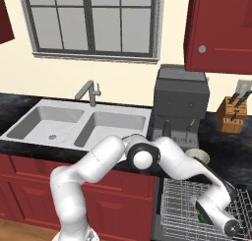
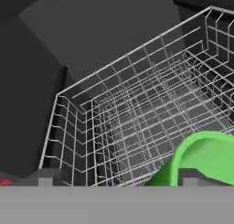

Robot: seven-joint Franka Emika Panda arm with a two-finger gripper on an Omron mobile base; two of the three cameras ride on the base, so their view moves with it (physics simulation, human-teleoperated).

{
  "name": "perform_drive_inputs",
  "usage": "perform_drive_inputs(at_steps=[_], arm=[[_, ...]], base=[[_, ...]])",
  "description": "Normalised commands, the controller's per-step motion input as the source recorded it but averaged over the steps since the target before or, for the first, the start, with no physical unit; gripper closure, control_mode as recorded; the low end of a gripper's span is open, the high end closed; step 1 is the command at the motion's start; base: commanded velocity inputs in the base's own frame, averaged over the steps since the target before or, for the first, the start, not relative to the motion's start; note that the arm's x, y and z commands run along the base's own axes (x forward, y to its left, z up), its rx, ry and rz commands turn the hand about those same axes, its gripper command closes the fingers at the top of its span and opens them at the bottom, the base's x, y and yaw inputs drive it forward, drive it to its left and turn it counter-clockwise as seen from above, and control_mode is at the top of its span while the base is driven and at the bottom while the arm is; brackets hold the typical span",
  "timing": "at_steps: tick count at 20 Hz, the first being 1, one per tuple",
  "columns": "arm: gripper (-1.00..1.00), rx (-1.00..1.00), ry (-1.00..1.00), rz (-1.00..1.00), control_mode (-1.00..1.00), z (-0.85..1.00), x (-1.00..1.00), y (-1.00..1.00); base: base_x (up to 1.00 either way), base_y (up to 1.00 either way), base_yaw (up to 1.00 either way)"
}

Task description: Pick up the cup and bowl from the counter, place them in the dishwasher, and close the dishwasher door.

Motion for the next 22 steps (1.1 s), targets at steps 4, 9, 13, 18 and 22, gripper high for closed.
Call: perform_drive_inputs(at_steps=[4, 9, 13, 18, 22], arm=[[-1.00, -0.03, -0.02, 0.00, -1.00, 0.69, 0.00, 0.00], [-1.00, 0.00, 0.00, 0.00, -1.00, 0.29, 0.00, 0.00], [-1.00, -0.03, 0.00, 0.01, -1.00, 0.51, -0.06, 0.00], [-1.00, -0.02, 0.00, 0.00, -1.00, 0.63, -0.28, 0.00], [-1.00, 0.09, 0.00, 0.00, -1.00, 0.41, -0.25, 0.00]], base=[[0.00, 0.00, 0.00], [0.00, 0.00, 0.00], [0.00, 0.00, 0.00], [0.00, 0.00, 0.00], [0.00, 0.00, 0.00]])
